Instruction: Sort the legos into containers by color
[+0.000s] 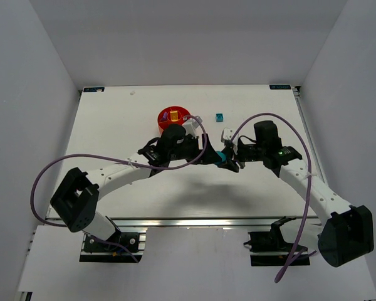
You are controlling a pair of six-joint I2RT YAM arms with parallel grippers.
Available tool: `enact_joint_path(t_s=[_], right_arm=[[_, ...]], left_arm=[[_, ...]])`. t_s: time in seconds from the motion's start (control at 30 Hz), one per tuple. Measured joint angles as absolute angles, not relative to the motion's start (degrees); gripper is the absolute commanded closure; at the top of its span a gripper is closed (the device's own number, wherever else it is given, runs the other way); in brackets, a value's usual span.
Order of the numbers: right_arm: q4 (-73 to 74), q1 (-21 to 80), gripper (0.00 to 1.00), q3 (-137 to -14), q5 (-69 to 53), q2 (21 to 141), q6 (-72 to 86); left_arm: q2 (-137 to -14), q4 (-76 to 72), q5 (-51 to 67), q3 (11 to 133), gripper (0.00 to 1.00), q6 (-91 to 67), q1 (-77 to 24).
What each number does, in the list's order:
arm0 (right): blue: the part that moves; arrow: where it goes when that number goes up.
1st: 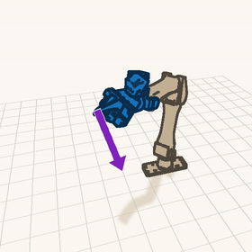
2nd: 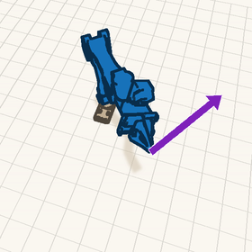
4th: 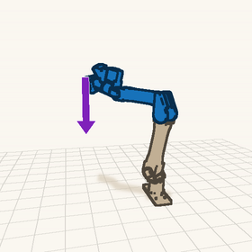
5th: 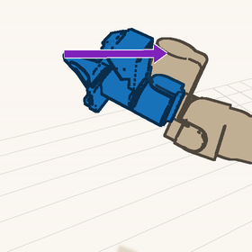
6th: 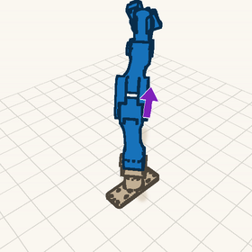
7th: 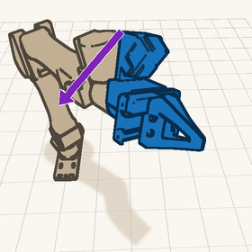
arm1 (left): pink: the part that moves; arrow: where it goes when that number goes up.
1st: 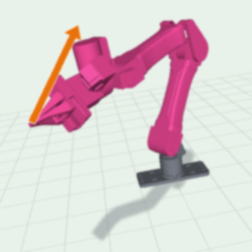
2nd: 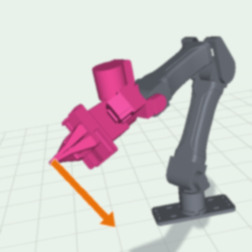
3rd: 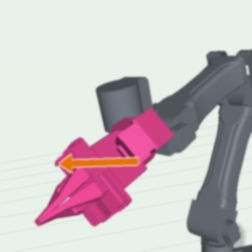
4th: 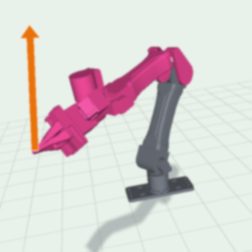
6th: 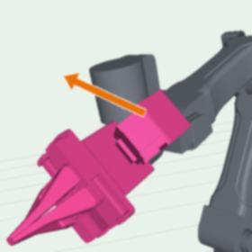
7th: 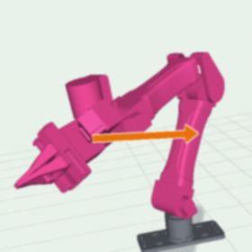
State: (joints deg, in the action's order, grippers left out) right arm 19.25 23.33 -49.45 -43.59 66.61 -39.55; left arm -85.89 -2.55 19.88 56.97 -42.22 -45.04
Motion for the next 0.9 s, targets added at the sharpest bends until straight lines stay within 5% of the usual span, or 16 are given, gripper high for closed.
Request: enact_joint_path(t_s=[0.2,0.4,0.43,0.5,0.53,0.9], right_arm=[[18.3,23.4,0.86,-49.0,-42.7,66.2,-39.4],[17.1,23.6,0.65,-48.8,-41.3,66.0,-39.4],[17.0,23.6,0.48,-48.8,-41.2,65.9,-39.3],[16.9,23.6,0.16,-48.8,-41.1,65.9,-38.9],[16.7,23.5,0.11,-48.8,-41.0,65.9,-38.1],[12.8,21.3,0.11,-48.3,-33.3,65.5,-33.5]], left_arm=[[-87.0,-1.3,18.8,59.5,0.48,-42.3,-46.4],[-87.5,-1.3,18.2,60.6,0.77,-43.3,-46.6],[-87.5,-1.3,18.2,60.6,0.89,-43.4,-46.6],[-87.5,-1.3,18.2,60.6,0.94,-43.2,-46.6],[-87.5,-1.0,18.2,60.6,0.97,-42.9,-46.6],[-84.8,17.3,1.7,70.4,1.0,-28.1,-44.1]])
